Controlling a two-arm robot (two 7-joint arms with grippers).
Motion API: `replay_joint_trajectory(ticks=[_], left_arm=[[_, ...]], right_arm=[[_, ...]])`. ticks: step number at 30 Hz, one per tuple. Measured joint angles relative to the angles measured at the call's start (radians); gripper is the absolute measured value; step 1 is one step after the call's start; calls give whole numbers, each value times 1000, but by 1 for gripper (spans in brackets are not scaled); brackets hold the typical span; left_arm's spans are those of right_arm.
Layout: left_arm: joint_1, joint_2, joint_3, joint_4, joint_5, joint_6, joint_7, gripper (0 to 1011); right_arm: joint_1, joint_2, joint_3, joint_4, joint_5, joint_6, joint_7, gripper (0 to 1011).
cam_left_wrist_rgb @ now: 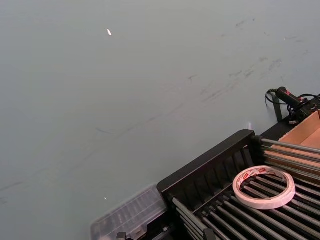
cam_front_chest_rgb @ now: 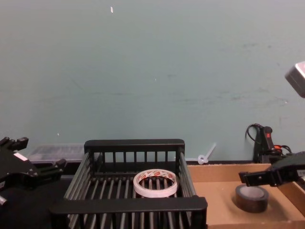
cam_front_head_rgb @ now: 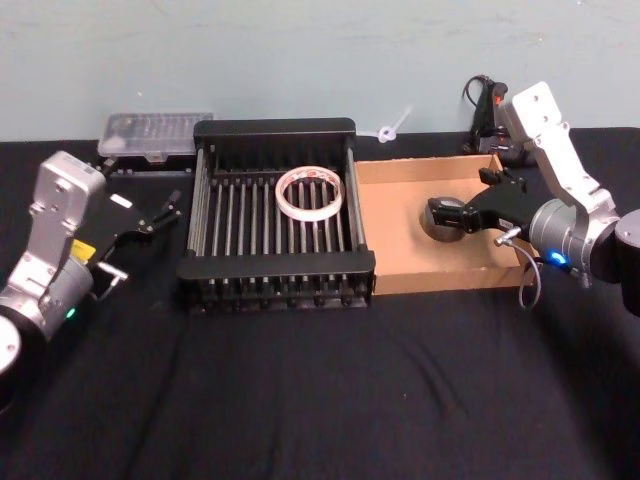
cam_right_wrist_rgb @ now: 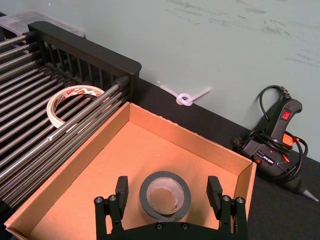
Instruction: Pick up the white tape and place it into the black box , Pick up the silver tape and place it into the brown box.
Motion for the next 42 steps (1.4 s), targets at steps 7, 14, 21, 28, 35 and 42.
replay_joint_trajectory(ticks=[7,14,21,28,35,42], left_arm=[[0,0,0,0,0,0,0,1001],[0,0,0,0,0,0,0,1001],[0,0,0,0,0,0,0,1001],[0,0,0,0,0,0,0,1001],[0,0,0,0,0,0,0,1001],[0,0,0,0,0,0,0,1001]], right_arm=[[-35,-15,41,-25,-15,-47,-49,1002],[-104,-45,88,-49,-80,-213,-176,1002],[-165,-95,120,-5,-162,-434,-318,1002],[-181,-128,136,56,-213,-514,-378,1002],[-184,-142,161,52,-216,-511,-383,1002],[-185,-141,159,53,-216,-511,-384,1002]])
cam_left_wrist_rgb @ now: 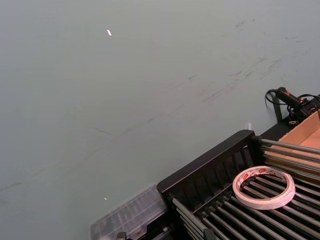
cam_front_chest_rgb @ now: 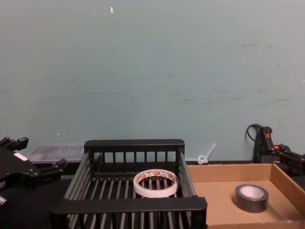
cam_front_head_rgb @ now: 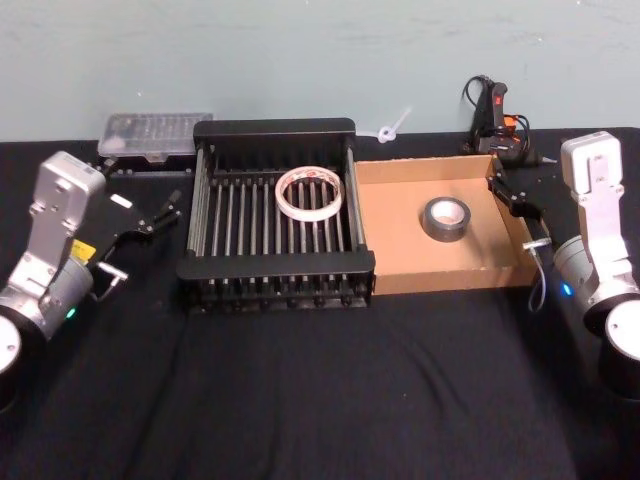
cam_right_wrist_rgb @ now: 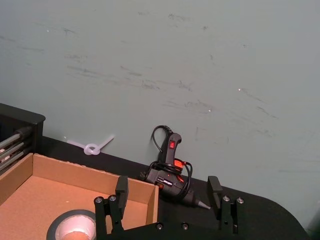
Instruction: Pick up the white tape and place it into the black box , Pick up the silver tape and place it into the brown box.
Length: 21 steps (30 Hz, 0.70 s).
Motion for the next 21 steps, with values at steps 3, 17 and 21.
replay_joint_trajectory(ticks=[3,17,21], left_arm=[[0,0,0,0,0,0,0,1001],[0,0,0,0,0,0,0,1001],[0,0,0,0,0,0,0,1001]], right_arm=[[0,0,-1,1,0,0,0,1002],[1,1,-3,2,-1,-1,0,1002],[1,2,-4,3,-1,-2,0,1002]])
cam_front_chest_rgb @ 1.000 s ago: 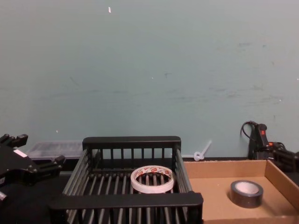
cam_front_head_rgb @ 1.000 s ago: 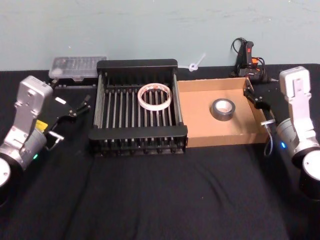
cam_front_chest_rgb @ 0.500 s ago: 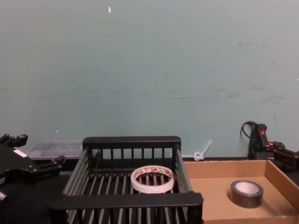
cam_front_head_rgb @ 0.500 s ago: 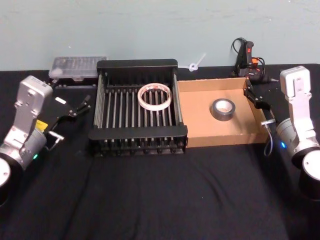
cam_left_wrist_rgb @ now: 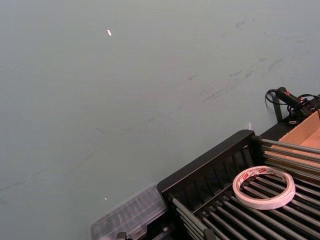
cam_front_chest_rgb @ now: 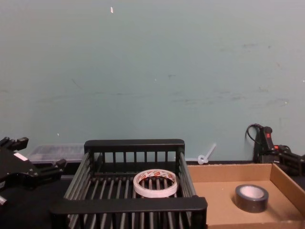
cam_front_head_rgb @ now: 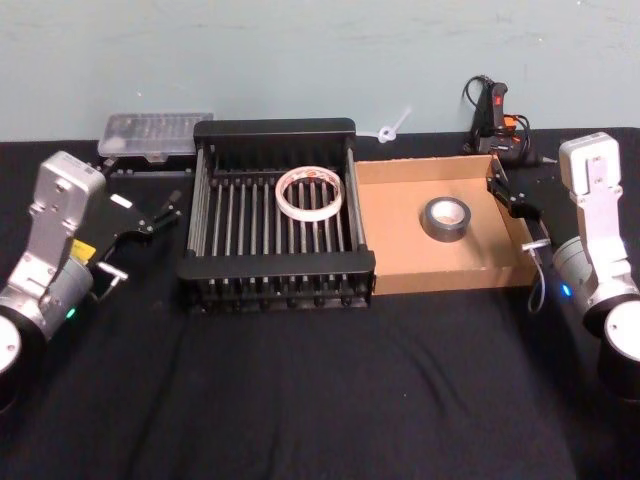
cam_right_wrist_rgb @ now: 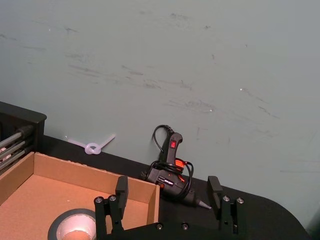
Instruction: Pick up the white tape and place it into the black box , Pick up the silver tape and place it into the brown box.
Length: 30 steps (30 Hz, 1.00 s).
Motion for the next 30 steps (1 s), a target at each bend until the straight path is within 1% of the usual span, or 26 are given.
replay_joint_trajectory(ticks=[30], left_arm=[[0,0,0,0,0,0,0,1001]], right_arm=[[0,0,-1,0,-1,0,0,1002]])
